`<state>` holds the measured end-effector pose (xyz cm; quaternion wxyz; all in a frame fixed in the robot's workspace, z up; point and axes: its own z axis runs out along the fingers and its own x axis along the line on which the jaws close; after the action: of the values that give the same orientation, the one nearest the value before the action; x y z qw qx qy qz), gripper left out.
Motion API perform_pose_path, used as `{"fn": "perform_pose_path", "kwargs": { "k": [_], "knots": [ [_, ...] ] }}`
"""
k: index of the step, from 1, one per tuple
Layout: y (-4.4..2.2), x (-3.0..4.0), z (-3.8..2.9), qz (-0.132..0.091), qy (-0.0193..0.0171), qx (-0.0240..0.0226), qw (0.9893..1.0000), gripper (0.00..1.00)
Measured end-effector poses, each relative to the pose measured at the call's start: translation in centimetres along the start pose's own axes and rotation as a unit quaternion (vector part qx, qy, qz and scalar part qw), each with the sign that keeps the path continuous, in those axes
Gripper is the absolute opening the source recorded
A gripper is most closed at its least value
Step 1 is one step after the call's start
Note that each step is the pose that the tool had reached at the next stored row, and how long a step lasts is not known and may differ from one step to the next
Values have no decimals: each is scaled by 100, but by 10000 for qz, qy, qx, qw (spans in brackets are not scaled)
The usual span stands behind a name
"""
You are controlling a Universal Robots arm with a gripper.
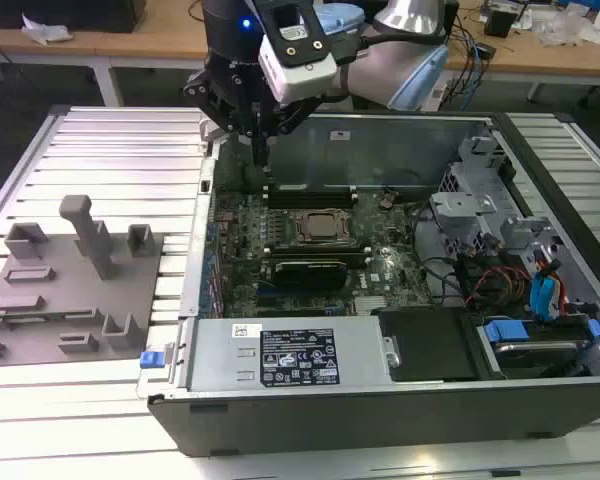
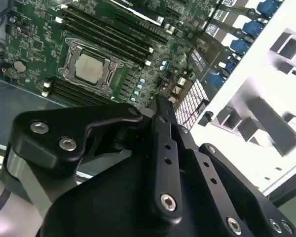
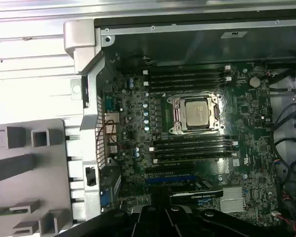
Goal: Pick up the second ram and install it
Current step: 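Reach for the second ram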
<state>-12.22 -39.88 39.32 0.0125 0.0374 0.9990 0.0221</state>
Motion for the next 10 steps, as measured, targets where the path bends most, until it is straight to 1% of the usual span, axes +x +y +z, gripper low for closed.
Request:
{"fn": "perform_pose_path", "kwargs": {
  "k": [1, 2, 5, 6, 7, 10],
  "knots": [
    [-5, 63, -2, 0, 0, 0, 10000, 11],
    [-12, 153, -5, -1, 0, 0, 10000, 11],
    [-30, 392, -11, 0, -1, 1, 10000, 11],
    [-34, 459, -13, 0, -1, 1, 10000, 11],
    [-38, 504, -14, -1, -2, 0, 10000, 11],
    [-50, 669, -17, -1, -2, 0, 10000, 11]
  ]
}}
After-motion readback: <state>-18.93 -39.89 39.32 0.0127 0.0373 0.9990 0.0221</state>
